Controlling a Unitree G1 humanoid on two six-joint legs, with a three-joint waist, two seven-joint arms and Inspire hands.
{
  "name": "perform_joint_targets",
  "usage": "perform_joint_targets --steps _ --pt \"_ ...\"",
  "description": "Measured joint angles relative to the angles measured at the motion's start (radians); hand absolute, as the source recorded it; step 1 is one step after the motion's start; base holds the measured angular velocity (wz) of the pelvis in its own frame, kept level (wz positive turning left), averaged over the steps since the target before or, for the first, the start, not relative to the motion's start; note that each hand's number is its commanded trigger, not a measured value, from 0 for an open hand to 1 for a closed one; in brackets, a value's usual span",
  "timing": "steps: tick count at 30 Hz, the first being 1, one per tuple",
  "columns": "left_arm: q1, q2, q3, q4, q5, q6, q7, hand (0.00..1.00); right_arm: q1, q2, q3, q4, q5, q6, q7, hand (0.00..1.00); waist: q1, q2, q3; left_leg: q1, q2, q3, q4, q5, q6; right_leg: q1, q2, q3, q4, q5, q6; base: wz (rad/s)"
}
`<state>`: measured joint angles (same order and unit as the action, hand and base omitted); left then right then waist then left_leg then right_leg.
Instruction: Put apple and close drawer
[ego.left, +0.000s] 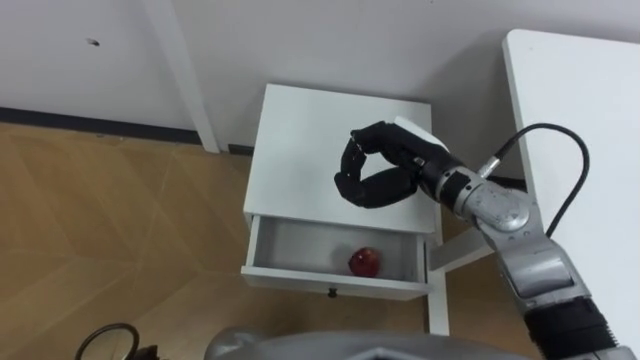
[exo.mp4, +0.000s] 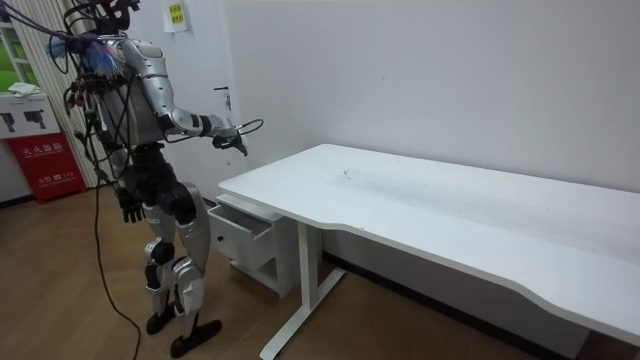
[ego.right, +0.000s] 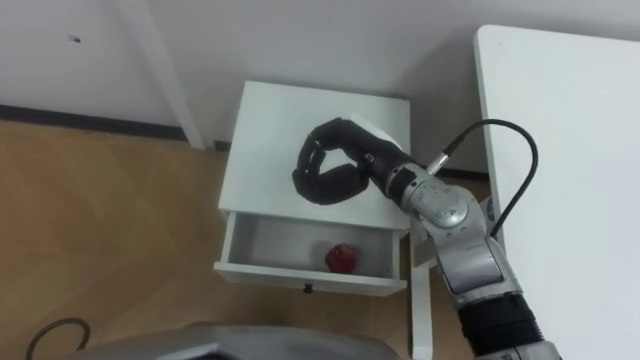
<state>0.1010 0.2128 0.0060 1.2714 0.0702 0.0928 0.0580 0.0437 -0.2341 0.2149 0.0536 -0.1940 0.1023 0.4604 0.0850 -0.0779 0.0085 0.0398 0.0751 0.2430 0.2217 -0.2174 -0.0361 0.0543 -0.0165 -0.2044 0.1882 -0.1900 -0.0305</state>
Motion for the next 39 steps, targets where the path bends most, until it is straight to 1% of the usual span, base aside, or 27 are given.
perform_joint_targets --steps 8,11,13,15,16,17,20,21,22,23,24,25,26,27,28,29,30,31,32,33,34,35,36,37,38,39 --pt "0.000 0.000 0.003 -0.001 0.002 0.006 0.001 0.00 0.003 0.001 0.000 0.012 -0.006 0.003 0.000 0.00 -0.001 0.000 0.0003 -0.001 0.000 0.000 0.000 0.000 0.000 -0.001 0.000 0.000 0.000 0.000 0.000 0.00" --pt "0.002 -0.001 0.014 -0.003 0.002 0.012 0.005 0.00 0.008 0.001 0.000 0.018 -0.008 0.022 -0.001 0.00 -0.002 0.002 0.0012 -0.002 0.000 0.000 0.001 0.000 0.000 -0.001 0.000 0.000 0.000 0.000 0.000 0.00" --pt "0.002 0.000 0.015 -0.006 0.001 0.013 0.014 0.00 0.015 0.000 -0.001 0.021 -0.014 0.028 -0.002 0.00 -0.010 0.003 0.0015 -0.004 0.000 0.000 0.001 0.000 0.000 -0.002 -0.001 -0.002 0.001 0.000 0.000 0.02" --pt "0.005 -0.002 0.021 -0.006 0.000 0.015 0.020 0.00 0.020 0.001 -0.003 0.051 -0.030 0.027 -0.014 0.00 -0.018 0.004 -0.0016 -0.009 0.000 -0.001 0.003 0.000 0.000 -0.003 -0.002 -0.007 0.000 0.000 0.000 0.08" --pt "0.005 -0.004 0.030 -0.004 -0.001 0.018 0.024 0.00 0.029 0.001 -0.004 0.095 -0.040 0.026 -0.036 0.00 -0.024 0.006 -0.0062 -0.010 -0.001 -0.002 0.004 0.000 0.000 -0.001 -0.003 -0.012 0.000 0.000 0.000 0.10" --pt "0.004 -0.006 0.030 -0.004 -0.003 0.019 0.027 0.00 0.040 0.002 -0.008 0.152 -0.043 0.026 -0.055 0.00 -0.029 0.007 -0.0086 -0.008 -0.001 -0.002 0.005 -0.001 0.001 0.002 -0.004 -0.014 0.000 0.000 0.001 0.08" --pt "0.007 -0.008 0.030 -0.004 -0.003 0.017 0.027 0.00 0.065 0.012 -0.042 0.282 -0.047 0.026 -0.088 0.00 -0.037 0.012 -0.0078 -0.011 -0.002 -0.001 0.014 -0.001 0.002 0.004 -0.007 -0.016 0.001 0.001 0.001 0.00" --pt "0.015 -0.010 0.030 -0.004 0.000 0.015 0.029 0.00 0.078 0.021 -0.069 0.346 -0.053 0.026 -0.116 0.00 -0.044 0.018 -0.0088 -0.012 -0.001 0.001 0.015 -0.003 0.005 0.000 -0.008 -0.016 0.007 0.000 0.002 0.00" --pt "0.024 -0.013 0.030 -0.005 0.003 0.012 0.029 0.00 0.095 0.027 -0.101 0.392 -0.052 0.026 -0.143 0.00 -0.056 0.024 -0.0076 -0.013 0.000 0.006 0.021 -0.007 0.011 -0.005 -0.009 -0.015 0.021 -0.001 0.004 -0.04" --pt "0.025 -0.015 0.031 -0.005 0.002 0.012 0.029 0.00 0.101 0.027 -0.117 0.416 -0.049 0.024 -0.154 0.00 -0.061 0.028 -0.0063 -0.014 0.000 0.010 0.027 -0.009 0.014 -0.008 -0.011 -0.014 0.029 -0.004 0.008 -0.11" --pt "0.027 -0.018 0.031 -0.004 -0.001 0.013 0.025 0.00 0.105 0.029 -0.149 0.477 -0.042 0.021 -0.185 0.00 -0.078 0.038 -0.0047 -0.025 0.000 0.021 0.043 -0.019 0.019 -0.025 -0.018 -0.011 0.057 -0.014 0.012 -0.09" --pt "0.029 -0.021 0.032 -0.001 -0.001 0.015 0.024 0.00 0.106 0.033 -0.192 0.545 -0.042 0.018 -0.218 0.00 -0.092 0.048 -0.0059 -0.039 -0.005 0.023 0.062 -0.033 0.028 -0.049 -0.028 -0.004 0.098 -0.030 0.019 -0.10" --pt "0.028 -0.022 0.033 0.000 0.000 0.016 0.024 0.00 0.106 0.031 -0.205 0.580 -0.044 0.018 -0.234 0.00 -0.099 0.050 -0.0084 -0.047 -0.008 0.027 0.069 -0.040 0.035 -0.067 -0.035 -0.001 0.131 -0.040 0.023 -0.07" --pt "0.026 -0.023 0.041 0.002 -0.001 0.016 0.024 0.00 0.105 0.024 -0.208 0.623 -0.048 0.018 -0.275 0.00 -0.109 0.056 -0.0108 -0.061 -0.018 0.030 0.087 -0.056 0.055 -0.112 -0.056 0.000 0.217 -0.054 0.037 -0.06" --pt "0.021 -0.023 0.053 0.006 -0.001 0.017 0.021 0.00 0.106 0.024 -0.212 0.649 -0.040 0.017 -0.307 0.00 -0.118 0.064 -0.0096 -0.071 -0.023 0.032 0.113 -0.067 0.068 -0.170 -0.082 -0.005 0.341 -0.053 0.041 0.00" --pt "0.018 -0.021 0.060 0.007 0.002 0.016 0.019 0.00 0.107 0.026 -0.222 0.668 -0.029 0.011 -0.316 0.00 -0.122 0.063 -0.0089 -0.074 -0.031 0.031 0.126 -0.072 0.074 -0.200 -0.098 -0.012 0.414 -0.052 0.043 0.19" --pt "0.004 -0.021 0.072 0.021 0.007 0.014 0.014 0.00 0.108 0.025 -0.252 0.743 -0.007 -0.014 -0.331 0.00 -0.132 0.064 -0.0106 -0.077 -0.048 0.030 0.151 -0.085 0.087 -0.261 -0.137 -0.014 0.550 -0.028 0.067 0.19" --pt "0.003 -0.022 0.074 0.028 0.007 0.014 0.002 0.00 0.111 0.016 -0.291 0.815 0.008 -0.024 -0.353 0.00 -0.132 0.077 -0.0132 -0.081 -0.052 0.029 0.171 -0.097 0.103 -0.321 -0.167 -0.006 0.656 0.032 0.076 0.15" --pt "-0.002 -0.022 0.080 0.021 0.013 0.014 -0.005 0.00 0.120 -0.005 -0.321 0.882 0.007 -0.025 -0.375 0.00 -0.135 0.101 -0.0184 -0.083 -0.054 0.029 0.195 -0.111 0.125 -0.380 -0.184 0.012 0.752 0.134 0.075 0.00" --pt "0.001 -0.022 0.084 0.021 0.015 0.014 -0.006 0.00 0.126 -0.016 -0.334 0.910 0.005 -0.019 -0.385 0.00 -0.137 0.118 -0.0175 -0.082 -0.053 0.026 0.200 -0.115 0.133 -0.416 -0.191 0.017 0.802 0.191 0.078 -0.05" --pt "0.009 -0.012 0.104 0.021 0.022 0.016 -0.005 0.00 0.144 -0.025 -0.365 0.956 0.009 -0.005 -0.396 0.00 -0.139 0.132 -0.0152 -0.084 -0.055 0.030 0.216 -0.125 0.153 -0.503 -0.201 0.039 0.939 0.292 0.073 -0.14" --pt "0.019 0.007 0.109 0.016 0.019 0.028 -0.002 0.00 0.163 -0.026 -0.367 0.999 0.024 0.008 -0.406 0.00 -0.139 0.135 -0.0159 -0.095 -0.055 0.031 0.240 -0.134 0.168 -0.589 -0.207 0.035 1.155 0.251 0.065 -0.13" --pt "0.025 0.015 0.106 0.011 0.018 0.037 0.000 0.00 0.179 -0.025 -0.366 1.013 0.034 0.016 -0.405 0.00 -0.142 0.137 -0.0154 -0.102 -0.053 0.030 0.250 -0.137 0.173 -0.635 -0.209 0.031 1.270 0.223 0.062 0.00" --pt "0.032 0.028 0.094 0.005 0.011 0.057 0.004 0.00 0.208 -0.018 -0.366 1.041 0.045 0.030 -0.404 0.00 -0.155 0.140 -0.0148 -0.118 -0.049 0.028 0.263 -0.142 0.182 -0.722 -0.204 0.017 1.478 0.177 0.057 0.05" --pt "0.034 0.030 0.090 0.005 0.010 0.071 0.007 0.00 0.214 -0.016 -0.365 1.062 0.046 0.033 -0.405 0.00 -0.162 0.143 -0.0128 -0.124 -0.046 0.028 0.267 -0.143 0.185 -0.763 -0.200 0.007 1.561 0.158 0.053 0.00" --pt "0.032 0.027 0.089 0.005 0.010 0.099 0.012 0.00 0.213 -0.015 -0.364 1.110 0.051 0.037 -0.406 0.00 -0.170 0.153 -0.0109 -0.138 -0.031 0.030 0.282 -0.148 0.193 -0.840 -0.181 -0.012 1.678 0.128 0.054 -0.08"
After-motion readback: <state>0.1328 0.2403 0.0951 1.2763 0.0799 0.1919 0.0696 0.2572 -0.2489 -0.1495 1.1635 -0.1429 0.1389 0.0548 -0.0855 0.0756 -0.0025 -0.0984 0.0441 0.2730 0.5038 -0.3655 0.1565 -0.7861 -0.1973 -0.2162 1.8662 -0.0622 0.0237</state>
